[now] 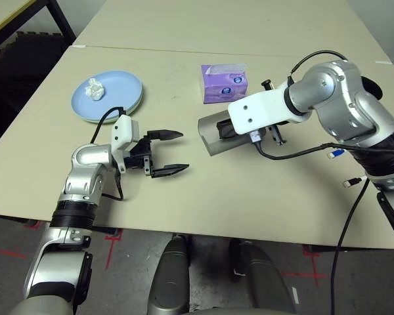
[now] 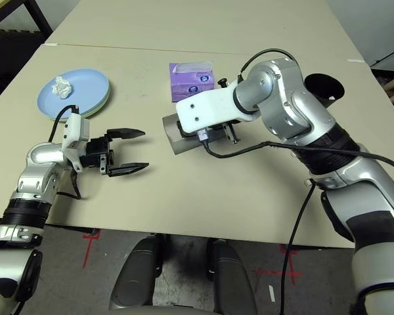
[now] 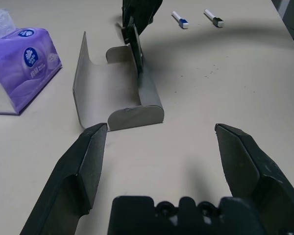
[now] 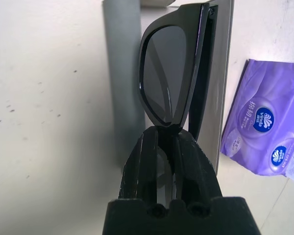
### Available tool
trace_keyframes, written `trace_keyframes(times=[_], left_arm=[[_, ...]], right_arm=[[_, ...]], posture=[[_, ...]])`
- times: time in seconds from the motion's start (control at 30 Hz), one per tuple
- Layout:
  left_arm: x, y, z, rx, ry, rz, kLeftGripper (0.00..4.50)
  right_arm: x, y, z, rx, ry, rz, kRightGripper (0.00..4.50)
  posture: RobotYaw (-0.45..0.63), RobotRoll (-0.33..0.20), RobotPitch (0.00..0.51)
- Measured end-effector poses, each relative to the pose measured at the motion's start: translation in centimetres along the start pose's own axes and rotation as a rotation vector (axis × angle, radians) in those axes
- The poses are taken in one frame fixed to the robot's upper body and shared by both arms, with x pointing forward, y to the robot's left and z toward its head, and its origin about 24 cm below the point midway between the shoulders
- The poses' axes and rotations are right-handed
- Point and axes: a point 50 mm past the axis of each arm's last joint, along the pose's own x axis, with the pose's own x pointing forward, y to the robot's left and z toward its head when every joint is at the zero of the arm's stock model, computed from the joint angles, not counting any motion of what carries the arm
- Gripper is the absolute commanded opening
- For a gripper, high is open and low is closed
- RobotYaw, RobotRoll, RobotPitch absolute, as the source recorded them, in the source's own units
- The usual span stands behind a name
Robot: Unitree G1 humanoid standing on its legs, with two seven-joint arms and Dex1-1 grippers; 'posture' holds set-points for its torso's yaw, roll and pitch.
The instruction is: Organize and tidy the items on the table.
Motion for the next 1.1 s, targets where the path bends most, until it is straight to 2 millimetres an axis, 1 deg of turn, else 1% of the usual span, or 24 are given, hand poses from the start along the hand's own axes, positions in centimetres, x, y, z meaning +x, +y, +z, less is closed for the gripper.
trace_keyframes(times=[0.1, 0.23, 0.33, 0.7, 0.87, 1.1], left_arm=[[0.0, 0.0, 0.2, -0.001, -0.011, 0.004, 4.5], [0.2, 0.0, 1.0, 0.008, -0.047, 0.01, 4.5], [0.4, 0.0, 1.4, 0.009, -0.067, 0.015, 4.5], [0.4, -0.5, 1.3, -0.008, -0.071, 0.03, 4.5], [0.4, -0.6, 1.4, -0.007, -0.07, 0.033, 4.5], [0.3, -1.1, 1.0, -0.027, -0.062, 0.041, 4.5]], right_arm=[[0.5, -0.4, 0.0, -0.003, 0.0, -0.013, 0.32], [0.9, -1.0, 0.2, -0.02, 0.0, -0.031, 0.32], [1.2, -1.0, 0.2, -0.031, -0.002, -0.025, 0.32], [2.0, -0.8, -0.3, -0.061, 0.007, 0.004, 0.32], [2.2, -0.7, -0.2, -0.078, 0.01, 0.011, 0.32], [3.2, -0.3, 0.1, -0.093, -0.009, 0.04, 0.32]], posture=[[0.26, 0.0, 0.209], [0.27, 0.0, 0.21], [0.27, 0.0, 0.21], [0.29, 0.0, 0.215], [0.31, 0.0, 0.22], [0.31, 0.0, 0.218]])
